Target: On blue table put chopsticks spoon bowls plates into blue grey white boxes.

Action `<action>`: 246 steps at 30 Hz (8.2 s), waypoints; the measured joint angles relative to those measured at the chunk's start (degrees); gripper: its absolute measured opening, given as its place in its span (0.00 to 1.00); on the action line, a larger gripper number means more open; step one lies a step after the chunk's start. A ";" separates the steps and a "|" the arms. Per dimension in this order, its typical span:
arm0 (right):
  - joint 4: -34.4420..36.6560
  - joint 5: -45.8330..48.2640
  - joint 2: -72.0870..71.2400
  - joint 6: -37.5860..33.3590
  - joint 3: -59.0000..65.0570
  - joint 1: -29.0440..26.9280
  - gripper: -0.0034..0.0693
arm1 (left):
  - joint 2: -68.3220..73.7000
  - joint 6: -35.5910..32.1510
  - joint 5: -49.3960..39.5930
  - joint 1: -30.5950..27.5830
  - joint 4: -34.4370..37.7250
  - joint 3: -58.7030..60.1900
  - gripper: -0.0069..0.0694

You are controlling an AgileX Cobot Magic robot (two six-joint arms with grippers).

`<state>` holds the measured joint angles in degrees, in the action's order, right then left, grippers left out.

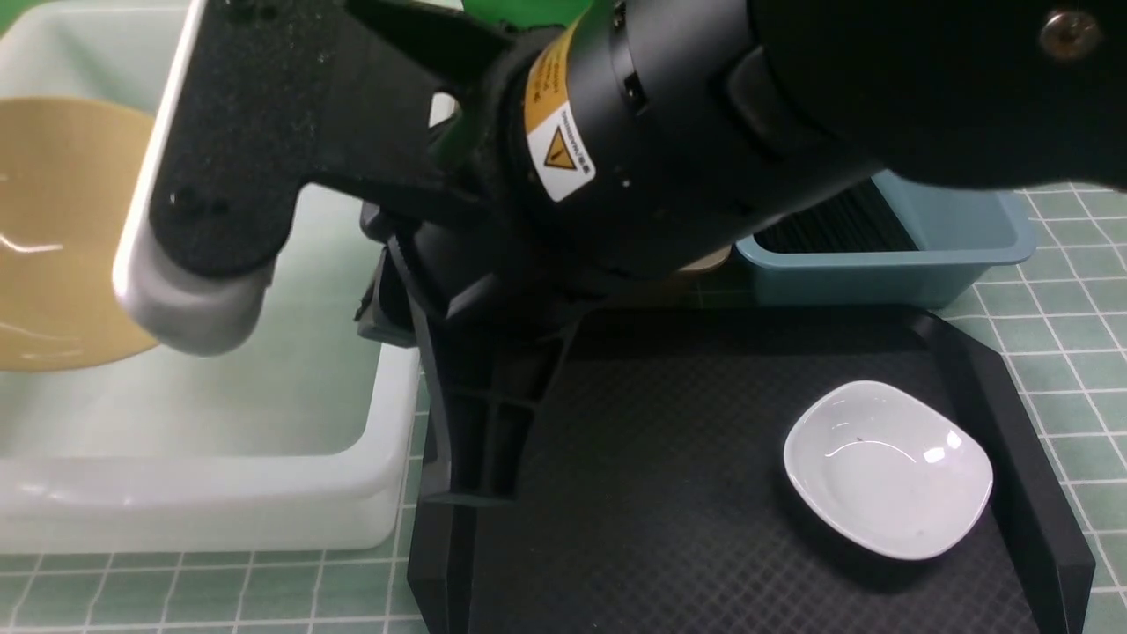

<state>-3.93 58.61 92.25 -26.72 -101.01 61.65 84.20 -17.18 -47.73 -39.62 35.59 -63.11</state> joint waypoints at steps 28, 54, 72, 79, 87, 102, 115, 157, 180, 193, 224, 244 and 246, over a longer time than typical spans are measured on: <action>-0.35 -0.84 0.00 -0.79 0.00 0.07 0.11 | 4.49 0.78 -11.71 0.00 -5.34 -16.77 0.75; -8.44 12.97 -12.85 15.00 11.70 -18.37 0.11 | 3.28 -3.05 -16.18 59.24 -21.32 -24.61 0.09; -9.82 13.37 -39.08 22.11 40.90 -23.22 0.11 | 24.90 1.27 -9.61 86.67 -26.21 -33.99 0.10; -9.94 13.33 -43.09 22.75 43.77 -23.22 0.12 | 35.95 6.54 -16.26 88.82 -27.98 -46.60 0.25; -10.87 13.51 -44.55 23.82 44.65 -23.22 0.12 | 44.84 9.70 -19.67 88.82 -27.78 -54.08 0.59; -11.59 13.46 -44.55 23.94 44.65 -23.22 0.13 | 51.12 15.20 -14.13 88.82 -27.24 -54.84 0.55; -11.59 9.23 -44.55 25.17 44.65 -23.22 0.15 | 49.10 15.50 -14.46 88.70 -24.45 -56.06 0.13; 11.75 2.75 2.47 1.00 1.26 -11.84 0.15 | 13.72 6.69 -8.78 33.14 -21.42 -31.75 0.10; 10.94 8.54 2.78 1.00 1.26 -11.84 0.16 | 33.26 -6.78 -0.59 33.11 -10.22 -31.31 0.33; 7.41 10.50 2.78 1.67 1.22 -11.84 0.18 | 26.54 -3.72 -14.37 33.49 -12.66 -45.24 0.63; -4.06 -3.29 -33.16 12.35 33.20 -11.84 0.18 | -39.98 18.23 -9.90 59.48 -41.57 6.35 0.09; -1.65 -40.16 -64.44 17.70 63.02 -11.84 0.20 | -75.95 18.23 10.79 59.48 -45.85 38.45 0.09; -1.65 -40.32 -64.44 17.70 63.07 -11.84 0.20 | -76.00 18.23 10.79 59.48 -45.85 39.14 0.09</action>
<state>-5.59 18.29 27.81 -9.02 -37.94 49.81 8.20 1.05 -36.94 19.87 -10.26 -23.97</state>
